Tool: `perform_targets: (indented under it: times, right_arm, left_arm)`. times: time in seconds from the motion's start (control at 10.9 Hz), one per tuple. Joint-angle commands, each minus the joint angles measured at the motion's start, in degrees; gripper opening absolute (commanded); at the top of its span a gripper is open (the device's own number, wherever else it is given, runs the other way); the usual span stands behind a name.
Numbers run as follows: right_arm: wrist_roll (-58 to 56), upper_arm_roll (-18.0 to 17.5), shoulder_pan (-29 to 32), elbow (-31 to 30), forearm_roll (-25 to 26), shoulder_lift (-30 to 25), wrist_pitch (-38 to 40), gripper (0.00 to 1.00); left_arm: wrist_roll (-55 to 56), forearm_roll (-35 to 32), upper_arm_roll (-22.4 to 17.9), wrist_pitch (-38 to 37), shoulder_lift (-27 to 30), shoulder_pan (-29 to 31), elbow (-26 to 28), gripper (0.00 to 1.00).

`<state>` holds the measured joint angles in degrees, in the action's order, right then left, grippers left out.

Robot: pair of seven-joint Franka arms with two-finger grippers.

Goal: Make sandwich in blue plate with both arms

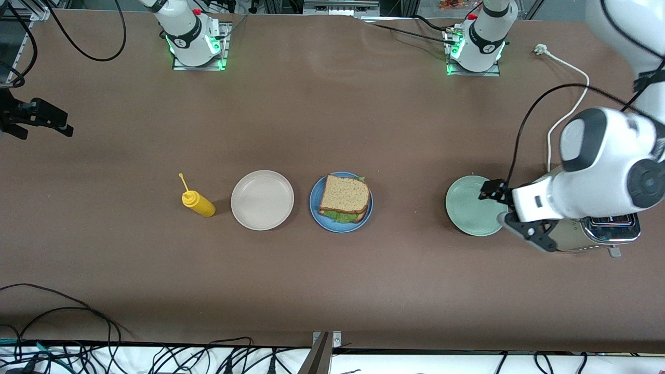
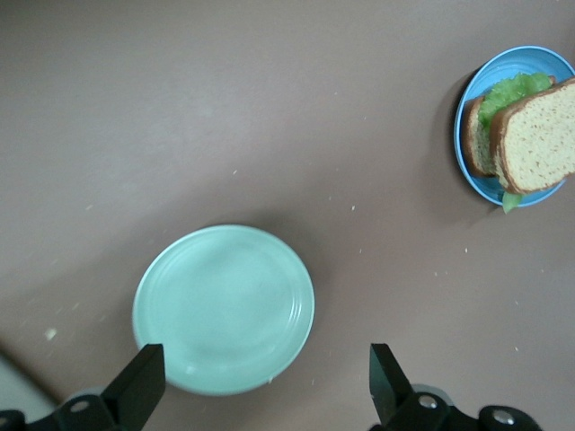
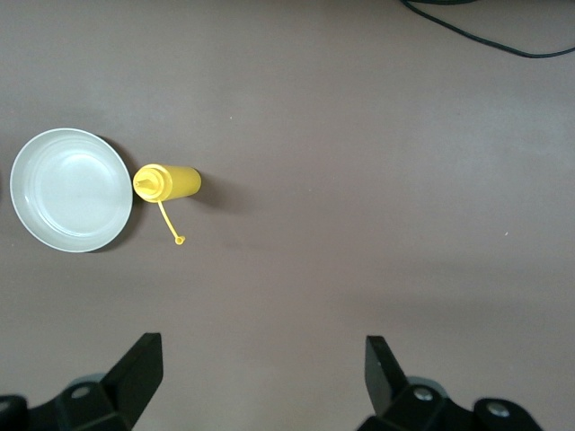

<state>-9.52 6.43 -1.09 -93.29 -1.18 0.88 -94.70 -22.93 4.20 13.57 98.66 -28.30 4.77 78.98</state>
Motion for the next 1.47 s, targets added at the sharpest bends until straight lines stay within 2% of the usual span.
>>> perform_targets:
  times: [0.0,0.28,0.37,0.46,0.64,0.73,0.92,1.38]
  right_arm:
    - [-0.4,0.7,0.0,1.4,0.7,0.0,1.4,1.0]
    - [-0.4,0.7,-0.1,1.6,0.7,0.0,1.4,1.0]
    - [-0.4,0.8,0.0,1.6,0.7,0.0,1.4,1.0]
    - [-0.4,0.8,-0.1,1.6,0.7,0.0,1.5,1.0]
    - [-0.4,0.8,0.0,1.6,0.7,0.0,1.6,1.0]
    - [-0.4,0.8,0.0,1.7,0.7,0.0,1.6,1.0]
    - [-0.3,0.8,-0.1,1.7,0.7,0.0,1.6,1.0]
    - [-0.4,1.2,0.0,2.1,0.7,0.0,1.6,1.0]
  left_arm:
    - [0.8,-1.9,-0.9,-4.8,6.5,1.1,1.4,1.0]
    - [0.5,-1.9,-6.4,-5.5,11.2,-1.9,2.2,1.0]
    - [0.3,-1.9,-9.8,-5.6,13.2,-4.2,3.5,1.0]
    - [0.3,-1.9,-11.5,-5.5,16.6,-5.2,6.6,1.0]
    - [0.5,-3.3,-12.2,-5.3,24.0,-5.3,12.7,1.0]
    - [0.7,-5.4,-12.2,-5.2,26.9,-5.8,14.2,1.0]
    - [0.8,-5.5,-12.2,-5.4,30.9,-6.5,15.2,1.0]
    - [2.6,-4.9,-11.8,-9.8,32.0,-7.1,16.9,1.0]
